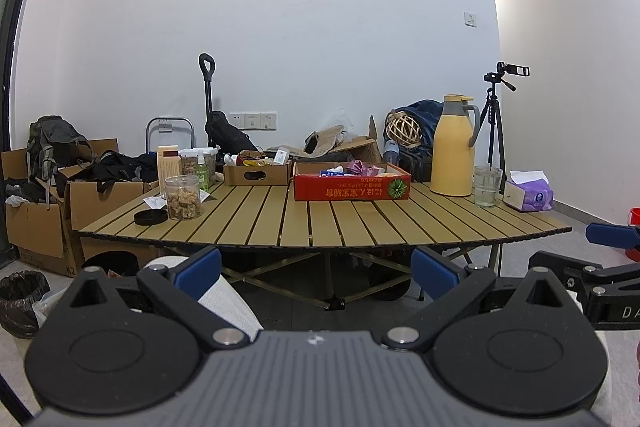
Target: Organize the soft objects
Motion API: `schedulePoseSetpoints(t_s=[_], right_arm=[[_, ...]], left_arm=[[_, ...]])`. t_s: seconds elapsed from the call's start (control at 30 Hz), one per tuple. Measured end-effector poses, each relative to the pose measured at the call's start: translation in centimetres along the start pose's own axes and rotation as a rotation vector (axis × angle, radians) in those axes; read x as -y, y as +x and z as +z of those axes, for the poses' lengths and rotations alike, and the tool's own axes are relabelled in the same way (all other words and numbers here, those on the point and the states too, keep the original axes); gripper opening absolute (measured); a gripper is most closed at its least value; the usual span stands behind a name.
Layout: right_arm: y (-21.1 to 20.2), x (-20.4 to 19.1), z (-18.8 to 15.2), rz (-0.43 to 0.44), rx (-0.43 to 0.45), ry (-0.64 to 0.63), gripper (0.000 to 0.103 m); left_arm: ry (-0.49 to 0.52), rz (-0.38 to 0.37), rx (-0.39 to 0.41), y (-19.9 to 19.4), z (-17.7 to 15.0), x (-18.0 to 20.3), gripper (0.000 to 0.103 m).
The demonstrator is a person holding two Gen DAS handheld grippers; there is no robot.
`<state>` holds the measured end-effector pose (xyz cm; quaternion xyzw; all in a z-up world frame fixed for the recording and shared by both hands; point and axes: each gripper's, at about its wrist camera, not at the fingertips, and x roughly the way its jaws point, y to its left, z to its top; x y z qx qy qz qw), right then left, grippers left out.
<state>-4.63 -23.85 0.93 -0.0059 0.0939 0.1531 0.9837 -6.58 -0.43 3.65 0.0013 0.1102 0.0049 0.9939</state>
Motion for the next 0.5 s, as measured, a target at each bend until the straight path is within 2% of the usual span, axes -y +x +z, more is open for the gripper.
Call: schedulePoseSetpoints(t_s=[0.17,0.3,0.4,0.5], right_arm=[[1.1,0.4,1.2,-0.011,0.037,-0.015,0.103],[3.9,2.0,2.6,-0.022,0.053,-0.010,0.103],[7.5,4.1,3.9,-0.057,0.056,0.016,0.103],[13.1,7.0,4.8,-0.099,0.021,0.041,0.103]], left_arm=[[-0.002,0.006,0.017,0.8,0.4,-0.3,0.103],[-0.004,0.007,0.015,3.5,1.6,-1.1,0.103],[0.020,0.000,0.030,7.3,3.1,-1.3,0.103],[0.032,-0.023,0.023,12.6,4.3,-1.7,0.103]])
